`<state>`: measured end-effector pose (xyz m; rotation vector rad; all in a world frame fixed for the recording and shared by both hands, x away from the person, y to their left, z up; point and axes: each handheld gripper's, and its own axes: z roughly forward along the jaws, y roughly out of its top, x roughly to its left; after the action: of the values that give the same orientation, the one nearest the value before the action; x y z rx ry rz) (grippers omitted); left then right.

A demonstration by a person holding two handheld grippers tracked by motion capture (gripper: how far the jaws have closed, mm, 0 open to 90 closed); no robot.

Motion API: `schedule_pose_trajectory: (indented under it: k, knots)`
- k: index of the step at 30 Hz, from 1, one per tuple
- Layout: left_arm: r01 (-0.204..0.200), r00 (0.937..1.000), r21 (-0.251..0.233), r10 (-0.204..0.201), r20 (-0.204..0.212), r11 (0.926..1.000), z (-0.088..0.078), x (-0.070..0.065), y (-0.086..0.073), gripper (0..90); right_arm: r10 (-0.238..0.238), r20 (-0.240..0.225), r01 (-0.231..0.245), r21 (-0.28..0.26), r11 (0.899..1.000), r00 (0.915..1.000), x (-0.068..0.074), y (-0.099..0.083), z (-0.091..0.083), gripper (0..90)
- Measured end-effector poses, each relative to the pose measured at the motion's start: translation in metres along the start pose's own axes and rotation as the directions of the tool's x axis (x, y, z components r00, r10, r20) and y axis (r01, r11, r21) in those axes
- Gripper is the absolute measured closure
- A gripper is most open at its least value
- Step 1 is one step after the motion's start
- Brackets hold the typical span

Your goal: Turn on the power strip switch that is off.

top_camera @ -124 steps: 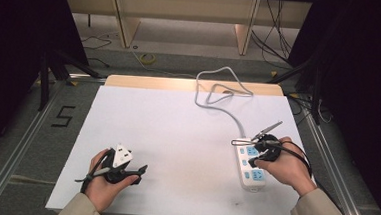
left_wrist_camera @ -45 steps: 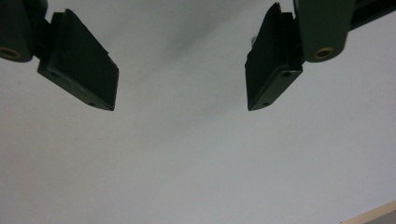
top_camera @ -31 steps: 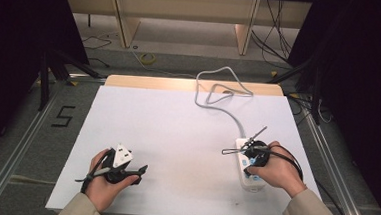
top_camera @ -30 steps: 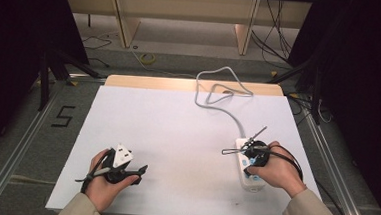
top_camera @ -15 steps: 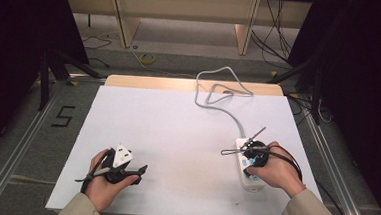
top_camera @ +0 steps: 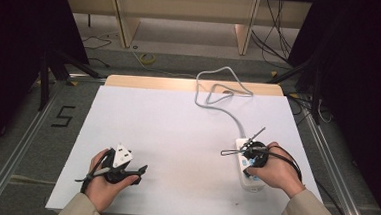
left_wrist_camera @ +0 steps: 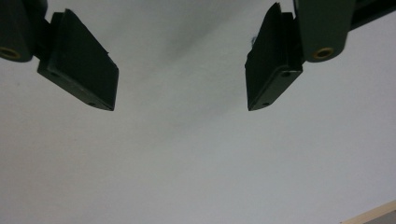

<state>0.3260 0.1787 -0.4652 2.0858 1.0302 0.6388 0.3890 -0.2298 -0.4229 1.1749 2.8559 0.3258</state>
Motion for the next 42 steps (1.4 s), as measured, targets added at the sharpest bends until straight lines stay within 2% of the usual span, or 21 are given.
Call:
schedule_pose_trajectory:
  k: [4, 13, 18, 22, 24, 28, 31, 35, 42]
  knots:
    - [0.000, 1.0000, 0.000, 0.000, 0.000, 1.0000, -0.0001, 0.0000, 0.0000, 25.7, -0.016, 0.005, 0.016, 0.003, 1.000, 0.9999, 0.0003, 0.0000, 0.0006, 90.0]
    - [-0.002, 1.0000, 0.000, 0.002, 0.002, 1.0000, 0.0005, -0.0005, 0.0002, 25.7, -0.013, 0.007, 0.013, 0.003, 1.000, 0.9999, 0.0007, -0.0010, 0.0025, 90.0]
    - [-0.002, 1.0000, -0.002, 0.002, 0.001, 1.0000, 0.0009, -0.0008, 0.0002, 25.7, -0.026, 0.009, 0.026, 0.022, 0.999, 0.9996, 0.0022, -0.0020, 0.0040, 90.0]
    - [-0.002, 1.0000, 0.000, 0.002, 0.003, 1.0000, 0.0012, -0.0010, 0.0004, 25.7, -0.031, 0.009, 0.031, 0.015, 0.999, 0.9995, 0.0018, -0.0026, 0.0039, 90.0]
    - [-0.003, 1.0000, -0.001, 0.003, 0.001, 1.0000, 0.0011, -0.0010, 0.0005, 25.7, -0.024, 0.003, 0.024, 0.012, 1.000, 0.9997, 0.0012, -0.0028, 0.0031, 90.0]
    - [-0.002, 1.0000, 0.002, 0.002, 0.003, 1.0000, 0.0016, -0.0008, 0.0000, 25.7, -0.012, 0.036, 0.012, -0.021, 1.000, 0.9993, -0.0020, -0.0010, 0.0013, 90.0]
    - [-0.001, 1.0000, 0.000, 0.001, 0.003, 1.0000, 0.0016, -0.0007, 0.0001, 25.7, -0.007, 0.032, 0.007, -0.015, 1.000, 0.9995, -0.0016, 0.0007, 0.0014, 90.0]
    - [-0.001, 1.0000, 0.001, 0.001, 0.003, 1.0000, 0.0012, -0.0002, 0.0001, 25.7, -0.027, 0.034, 0.028, -0.006, 1.000, 0.9990, 0.0003, 0.0026, 0.0017, 90.0]
    - [-0.002, 1.0000, 0.000, 0.002, 0.002, 1.0000, 0.0013, -0.0006, 0.0002, 25.7, -0.011, 0.032, 0.012, -0.013, 1.000, 0.9994, 0.0000, 0.0007, 0.0031, 90.0]
